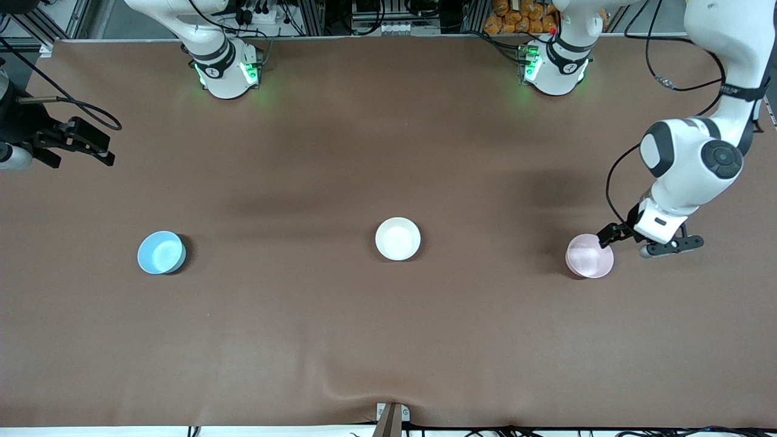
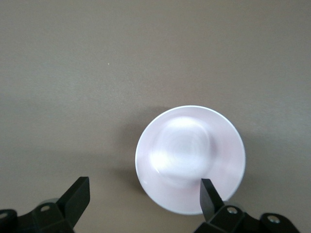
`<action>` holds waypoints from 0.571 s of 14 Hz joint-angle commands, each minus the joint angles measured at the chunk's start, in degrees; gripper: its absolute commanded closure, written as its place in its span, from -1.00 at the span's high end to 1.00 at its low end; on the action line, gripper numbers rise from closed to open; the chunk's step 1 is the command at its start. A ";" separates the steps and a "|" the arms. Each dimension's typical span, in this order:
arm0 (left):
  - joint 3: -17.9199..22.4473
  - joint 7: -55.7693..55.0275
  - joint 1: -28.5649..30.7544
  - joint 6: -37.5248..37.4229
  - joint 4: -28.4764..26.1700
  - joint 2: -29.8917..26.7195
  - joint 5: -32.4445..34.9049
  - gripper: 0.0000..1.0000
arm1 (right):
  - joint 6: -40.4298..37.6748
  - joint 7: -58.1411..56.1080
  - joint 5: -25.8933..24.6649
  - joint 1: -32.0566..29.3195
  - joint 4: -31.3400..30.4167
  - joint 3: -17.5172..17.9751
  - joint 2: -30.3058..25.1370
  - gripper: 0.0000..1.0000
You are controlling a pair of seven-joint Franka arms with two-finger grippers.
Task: Stack pink and blue bowls on white bowl
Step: 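Reach the left gripper down to the pink bowl and grasp its rim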
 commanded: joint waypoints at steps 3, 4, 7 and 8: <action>-0.44 1.03 0.82 2.41 1.37 3.45 -0.11 1.00 | -0.36 -0.03 0.50 -1.18 -0.42 0.61 -0.65 1.00; -0.44 1.03 0.82 2.41 1.72 3.98 -0.11 1.00 | -0.36 -0.03 0.50 -1.27 -0.42 0.70 -0.65 1.00; -0.35 1.03 0.90 2.50 2.34 5.04 -0.11 0.78 | -0.36 -0.03 0.50 -1.71 -0.33 0.78 -0.56 1.00; -0.35 1.03 0.90 2.50 2.34 5.04 -0.11 0.71 | -0.28 -0.03 0.59 -1.71 -0.33 0.78 -0.56 1.00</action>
